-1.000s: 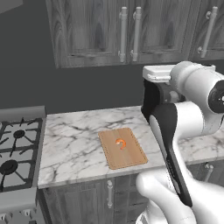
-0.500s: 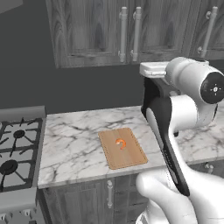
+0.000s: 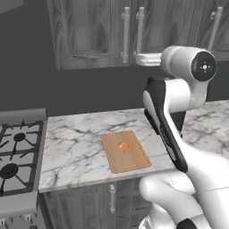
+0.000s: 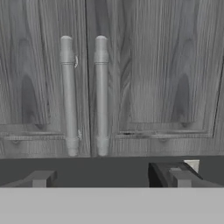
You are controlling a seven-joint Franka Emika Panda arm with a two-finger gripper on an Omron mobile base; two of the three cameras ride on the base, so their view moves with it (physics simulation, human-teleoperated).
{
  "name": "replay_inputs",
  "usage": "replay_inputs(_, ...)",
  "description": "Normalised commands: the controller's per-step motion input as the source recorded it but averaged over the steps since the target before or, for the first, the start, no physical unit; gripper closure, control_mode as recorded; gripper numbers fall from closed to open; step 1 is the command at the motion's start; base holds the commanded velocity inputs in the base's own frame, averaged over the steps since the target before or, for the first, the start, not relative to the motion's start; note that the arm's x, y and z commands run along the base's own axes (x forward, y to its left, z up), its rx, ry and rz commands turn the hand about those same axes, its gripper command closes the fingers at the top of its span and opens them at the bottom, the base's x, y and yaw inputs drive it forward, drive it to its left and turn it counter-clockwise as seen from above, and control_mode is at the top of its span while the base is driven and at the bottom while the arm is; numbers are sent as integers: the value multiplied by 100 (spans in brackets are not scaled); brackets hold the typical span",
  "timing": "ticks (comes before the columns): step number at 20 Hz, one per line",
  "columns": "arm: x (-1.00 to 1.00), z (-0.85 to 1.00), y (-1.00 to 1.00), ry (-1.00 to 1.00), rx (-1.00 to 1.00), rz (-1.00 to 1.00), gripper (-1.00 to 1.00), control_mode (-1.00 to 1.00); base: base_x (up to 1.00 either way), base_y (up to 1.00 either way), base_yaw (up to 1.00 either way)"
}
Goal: Open the cabinet, retrieve the rolling pin, and place it next to the meat on the cutting board to prepare for tenderizing.
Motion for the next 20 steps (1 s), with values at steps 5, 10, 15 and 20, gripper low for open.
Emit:
replay_inputs(5,53,19,2,5,-1,0,-100,-100,0,0,0)
replay_inputs(10,60,18,9,7,-2,0,-100,-100,0,0,0)
replay_inputs(15,60,17,13,8,-4,0,-100,-100,0,0,0)
replay_inputs(20,63,18,5,8,-3,0,-100,-100,0,0,0)
